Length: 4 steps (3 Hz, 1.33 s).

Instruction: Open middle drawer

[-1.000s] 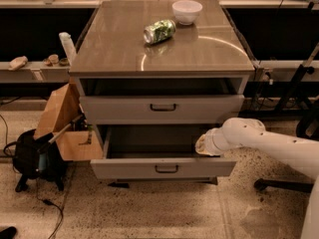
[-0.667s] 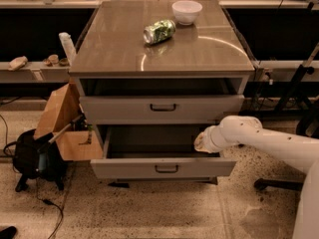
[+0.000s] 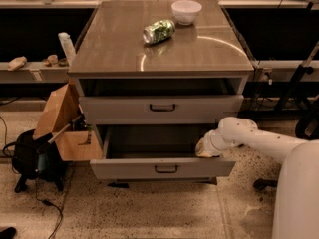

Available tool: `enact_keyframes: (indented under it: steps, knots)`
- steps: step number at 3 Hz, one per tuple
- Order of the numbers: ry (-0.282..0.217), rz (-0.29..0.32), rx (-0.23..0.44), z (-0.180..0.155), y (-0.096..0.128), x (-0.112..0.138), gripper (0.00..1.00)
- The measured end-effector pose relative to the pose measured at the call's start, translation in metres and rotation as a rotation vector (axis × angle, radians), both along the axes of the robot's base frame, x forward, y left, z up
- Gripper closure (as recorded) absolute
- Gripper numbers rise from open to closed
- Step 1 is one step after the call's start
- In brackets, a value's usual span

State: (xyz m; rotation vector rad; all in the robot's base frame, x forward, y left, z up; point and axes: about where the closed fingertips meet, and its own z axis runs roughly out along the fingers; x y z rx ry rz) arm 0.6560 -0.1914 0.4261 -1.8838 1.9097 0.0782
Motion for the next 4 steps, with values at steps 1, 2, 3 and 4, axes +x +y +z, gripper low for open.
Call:
enact_keyframes:
  steps: [1, 2, 3, 4]
  knots:
    - [0.031, -0.002, 0.016, -0.012, -0.005, -0.012, 1.00]
    - [0.038, 0.009, 0.051, -0.009, -0.009, -0.047, 1.00]
    - [0.038, 0.010, 0.052, -0.009, -0.008, -0.048, 1.00]
    - [0.036, 0.028, 0.077, 0.001, -0.012, -0.081, 1.00]
